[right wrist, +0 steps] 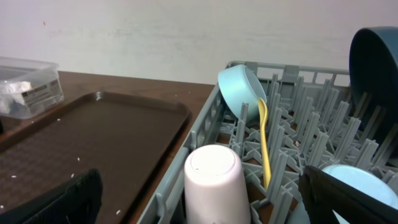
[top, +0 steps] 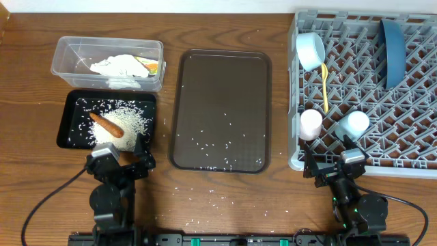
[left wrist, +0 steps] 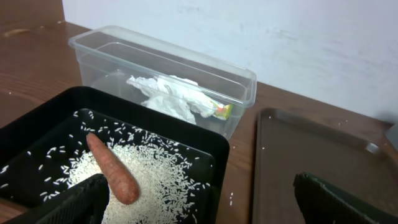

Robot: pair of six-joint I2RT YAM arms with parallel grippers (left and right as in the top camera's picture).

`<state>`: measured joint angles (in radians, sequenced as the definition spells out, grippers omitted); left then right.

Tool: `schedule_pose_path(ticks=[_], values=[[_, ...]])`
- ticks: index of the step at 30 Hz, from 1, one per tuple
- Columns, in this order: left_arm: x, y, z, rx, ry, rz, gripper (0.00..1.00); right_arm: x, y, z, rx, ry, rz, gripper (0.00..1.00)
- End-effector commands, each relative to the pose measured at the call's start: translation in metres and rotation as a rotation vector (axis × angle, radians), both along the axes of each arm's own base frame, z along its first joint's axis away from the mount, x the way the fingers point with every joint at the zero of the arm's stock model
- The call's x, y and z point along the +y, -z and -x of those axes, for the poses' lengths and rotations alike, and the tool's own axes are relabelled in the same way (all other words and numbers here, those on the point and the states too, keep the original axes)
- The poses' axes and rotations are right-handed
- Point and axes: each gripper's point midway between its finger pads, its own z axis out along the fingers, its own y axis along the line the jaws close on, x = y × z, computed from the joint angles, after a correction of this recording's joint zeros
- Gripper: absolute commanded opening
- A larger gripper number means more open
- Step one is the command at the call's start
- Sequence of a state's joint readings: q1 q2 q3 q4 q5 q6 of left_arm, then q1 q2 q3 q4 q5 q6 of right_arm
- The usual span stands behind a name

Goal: Sort waste into correct bins and load items into the dishwasher rack

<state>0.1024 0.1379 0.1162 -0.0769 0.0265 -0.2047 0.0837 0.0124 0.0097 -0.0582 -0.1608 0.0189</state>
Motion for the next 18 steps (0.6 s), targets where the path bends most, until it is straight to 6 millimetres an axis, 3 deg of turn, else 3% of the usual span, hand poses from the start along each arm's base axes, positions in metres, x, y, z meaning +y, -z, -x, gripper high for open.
schedule_pose_path(ticks=[1,8,18], values=[[0.000,0.004,0.002,-0.037,0.004,-0.031,0.97,0.002,0.001,0.001,0.001,-0.009,-0.014,0.99],[-0.001,0.021,0.002,-0.032,0.010,-0.036,0.97,0.002,0.001,0.001,0.001,-0.009,-0.014,0.99],[-0.002,0.023,0.002,-0.023,0.020,-0.052,0.97,0.002,0.001,0.001,0.001,-0.009,-0.014,0.99]])
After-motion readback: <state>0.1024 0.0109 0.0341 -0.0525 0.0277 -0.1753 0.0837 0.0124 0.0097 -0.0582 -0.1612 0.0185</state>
